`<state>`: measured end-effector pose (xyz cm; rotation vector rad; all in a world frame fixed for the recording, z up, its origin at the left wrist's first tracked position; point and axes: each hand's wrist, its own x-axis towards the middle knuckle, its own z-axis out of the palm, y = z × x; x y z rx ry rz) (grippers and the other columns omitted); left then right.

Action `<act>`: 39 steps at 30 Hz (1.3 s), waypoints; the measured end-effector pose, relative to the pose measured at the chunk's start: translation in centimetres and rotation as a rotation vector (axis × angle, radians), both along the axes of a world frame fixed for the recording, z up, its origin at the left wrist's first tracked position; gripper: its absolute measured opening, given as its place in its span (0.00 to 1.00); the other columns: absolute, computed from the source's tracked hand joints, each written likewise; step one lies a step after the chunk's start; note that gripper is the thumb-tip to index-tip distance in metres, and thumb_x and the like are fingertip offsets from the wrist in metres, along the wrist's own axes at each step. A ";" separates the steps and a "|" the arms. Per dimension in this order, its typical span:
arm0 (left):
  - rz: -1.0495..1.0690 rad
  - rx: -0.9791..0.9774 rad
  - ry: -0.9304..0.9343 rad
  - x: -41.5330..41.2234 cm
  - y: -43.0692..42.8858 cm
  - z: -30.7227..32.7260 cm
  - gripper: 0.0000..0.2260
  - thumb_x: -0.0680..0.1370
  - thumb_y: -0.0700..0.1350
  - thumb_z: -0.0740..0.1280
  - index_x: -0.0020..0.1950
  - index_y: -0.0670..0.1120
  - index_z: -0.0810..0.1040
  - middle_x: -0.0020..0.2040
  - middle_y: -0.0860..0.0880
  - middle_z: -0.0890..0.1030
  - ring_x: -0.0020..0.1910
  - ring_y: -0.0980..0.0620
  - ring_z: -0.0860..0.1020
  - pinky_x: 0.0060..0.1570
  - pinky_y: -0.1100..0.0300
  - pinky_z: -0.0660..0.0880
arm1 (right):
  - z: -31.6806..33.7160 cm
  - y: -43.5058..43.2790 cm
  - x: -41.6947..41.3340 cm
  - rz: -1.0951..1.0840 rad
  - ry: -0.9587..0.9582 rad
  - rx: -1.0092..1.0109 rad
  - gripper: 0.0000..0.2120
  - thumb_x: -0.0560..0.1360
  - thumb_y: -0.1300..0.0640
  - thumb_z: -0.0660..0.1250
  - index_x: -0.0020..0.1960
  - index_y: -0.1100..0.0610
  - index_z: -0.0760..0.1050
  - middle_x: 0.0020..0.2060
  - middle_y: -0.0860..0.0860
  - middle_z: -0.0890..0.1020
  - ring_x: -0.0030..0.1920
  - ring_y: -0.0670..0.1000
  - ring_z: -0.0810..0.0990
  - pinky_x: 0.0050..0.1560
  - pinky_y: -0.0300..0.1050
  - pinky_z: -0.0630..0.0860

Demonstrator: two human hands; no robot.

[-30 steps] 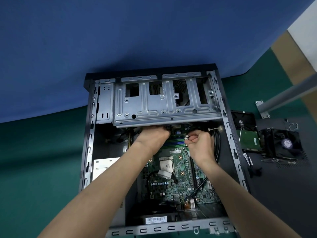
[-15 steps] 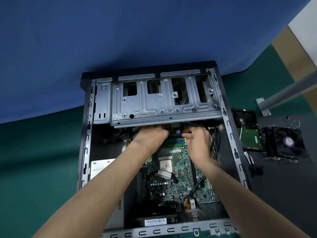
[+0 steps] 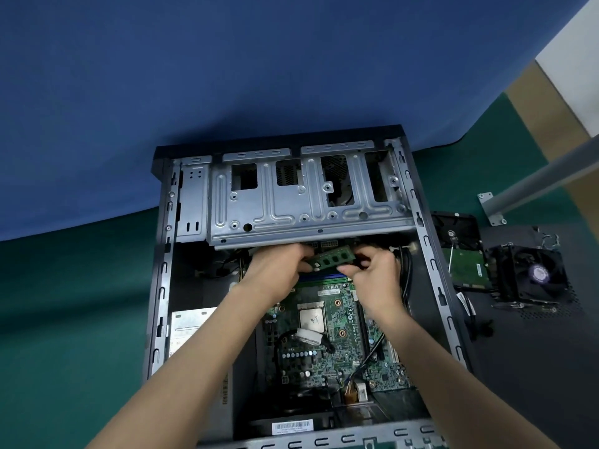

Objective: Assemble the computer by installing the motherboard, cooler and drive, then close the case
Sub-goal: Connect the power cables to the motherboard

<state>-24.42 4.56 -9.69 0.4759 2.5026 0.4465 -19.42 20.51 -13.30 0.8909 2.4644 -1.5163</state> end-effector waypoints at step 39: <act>0.425 0.379 -0.413 0.4 -0.7 1.1 0.02 0.80 0.38 0.63 0.49 0.43 0.74 0.40 0.45 0.80 0.33 0.51 0.79 0.40 0.57 0.77 | 1.9 -0.3 1.7 0.028 0.056 -0.449 0.08 0.74 0.68 0.69 0.52 0.60 0.79 0.40 0.53 0.80 0.36 0.43 0.80 0.42 0.36 0.79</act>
